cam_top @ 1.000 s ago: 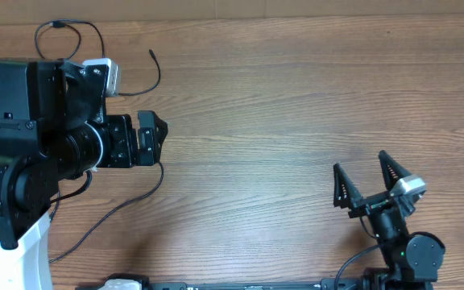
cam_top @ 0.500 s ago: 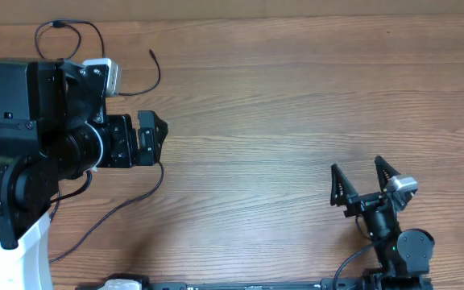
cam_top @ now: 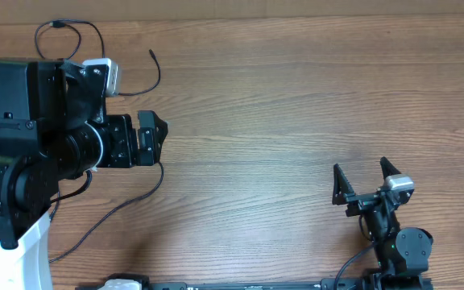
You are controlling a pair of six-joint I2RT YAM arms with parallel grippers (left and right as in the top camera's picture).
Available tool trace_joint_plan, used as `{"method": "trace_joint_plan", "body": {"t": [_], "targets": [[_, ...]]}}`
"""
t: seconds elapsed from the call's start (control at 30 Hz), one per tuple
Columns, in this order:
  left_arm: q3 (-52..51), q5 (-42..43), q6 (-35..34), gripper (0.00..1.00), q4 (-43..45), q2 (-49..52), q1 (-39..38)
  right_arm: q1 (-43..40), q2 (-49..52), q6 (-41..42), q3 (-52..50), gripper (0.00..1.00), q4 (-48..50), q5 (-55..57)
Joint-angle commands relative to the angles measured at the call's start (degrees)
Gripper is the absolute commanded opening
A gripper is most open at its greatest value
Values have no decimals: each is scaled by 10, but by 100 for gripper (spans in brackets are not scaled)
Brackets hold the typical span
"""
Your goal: Untangle cables
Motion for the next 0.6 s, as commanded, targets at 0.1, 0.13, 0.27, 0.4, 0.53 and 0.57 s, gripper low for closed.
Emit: {"method": "trace_joint_plan", "body": {"t": [0.1, 0.13, 0.27, 0.4, 0.53, 0.57], "targets": [[4, -2, -9, 99, 1, 1, -1, -17, -7, -59, -6, 100, -3, 35], [4, -2, -9, 100, 1, 1, -1, -18, -7, -63, -6, 100, -3, 36], [4, -2, -9, 100, 1, 1, -1, -25, -7, -70, -6, 100, -4, 40], [4, -2, -9, 100, 1, 1, -1, -27, -7, -70, -6, 100, -5, 43], [4, -2, -9, 100, 1, 1, -1, -26, -7, -70, -6, 100, -5, 44], [4, -2, -9, 99, 1, 1, -1, -27, -7, -69, -6, 100, -4, 43]]}}
